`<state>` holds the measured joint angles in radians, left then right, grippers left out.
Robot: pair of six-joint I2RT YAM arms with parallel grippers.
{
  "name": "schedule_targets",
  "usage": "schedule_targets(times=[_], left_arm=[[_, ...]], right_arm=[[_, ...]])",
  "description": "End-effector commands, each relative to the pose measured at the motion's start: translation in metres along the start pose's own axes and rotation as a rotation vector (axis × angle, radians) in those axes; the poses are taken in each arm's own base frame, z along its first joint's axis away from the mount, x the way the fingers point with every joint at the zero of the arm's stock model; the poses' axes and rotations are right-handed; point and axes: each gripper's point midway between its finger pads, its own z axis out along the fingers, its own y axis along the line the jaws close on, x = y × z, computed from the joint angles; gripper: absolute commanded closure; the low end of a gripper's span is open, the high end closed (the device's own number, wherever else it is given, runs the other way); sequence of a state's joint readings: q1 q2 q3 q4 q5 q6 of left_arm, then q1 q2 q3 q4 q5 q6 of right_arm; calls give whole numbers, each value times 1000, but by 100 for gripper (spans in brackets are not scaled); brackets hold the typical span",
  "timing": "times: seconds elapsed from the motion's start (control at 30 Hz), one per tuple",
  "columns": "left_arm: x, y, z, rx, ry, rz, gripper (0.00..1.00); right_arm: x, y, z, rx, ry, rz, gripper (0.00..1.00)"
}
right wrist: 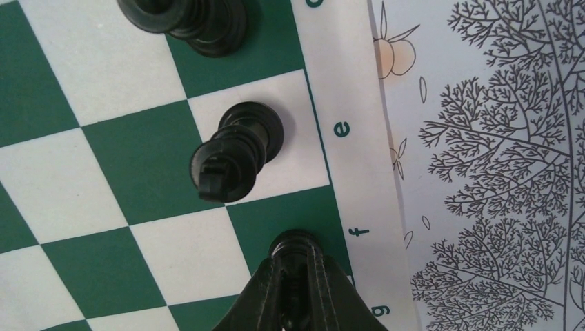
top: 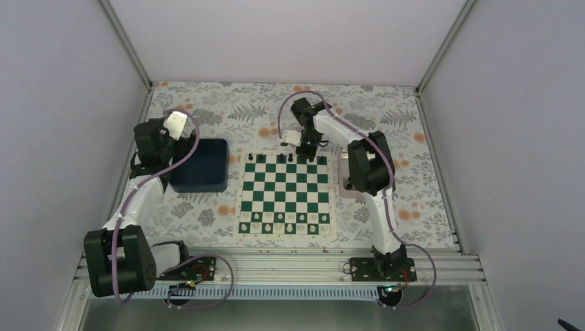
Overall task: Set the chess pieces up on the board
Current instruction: Place the chess piece on the chessboard.
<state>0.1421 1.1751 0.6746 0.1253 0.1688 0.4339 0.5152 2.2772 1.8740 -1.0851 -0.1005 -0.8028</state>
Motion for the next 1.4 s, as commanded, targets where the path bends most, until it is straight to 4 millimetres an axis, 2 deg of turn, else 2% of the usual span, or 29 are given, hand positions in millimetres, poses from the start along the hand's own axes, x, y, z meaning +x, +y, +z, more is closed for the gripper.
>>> schedule_targets(times=[0.0,0.8,0.87,0.97,1.0,1.1,1.23,1.37], left_arm=[[-5,2,-1,-1,-25,2,0],[-3,1,-1,-3,-23,5,0],[-4,2,-1,-4,-24,6,0],[-3,2,-1,-4,-22,5,0],[-3,1,-1,-2,-23,6,0],[-3,1,-1,-4,-22,5,0],[-4,2,-1,-3,-24,6,0],[-4,2,-1,-3,-23,5,0]], right_arm=[[-2,2,5,-23,-20,-4,92],[-13,3,0,-15,-43,-23,93],[-13,4,2,-16,-36,-25,90],[-13,3,-1,2,-32,-23,76],[-13,1,-5,12,-39,-22,65],[-16,0,-22,42,-64,-27,55],[-12,-4,-51,93,-88,-16,51],[4,-15,-100,158,-143,30,49]])
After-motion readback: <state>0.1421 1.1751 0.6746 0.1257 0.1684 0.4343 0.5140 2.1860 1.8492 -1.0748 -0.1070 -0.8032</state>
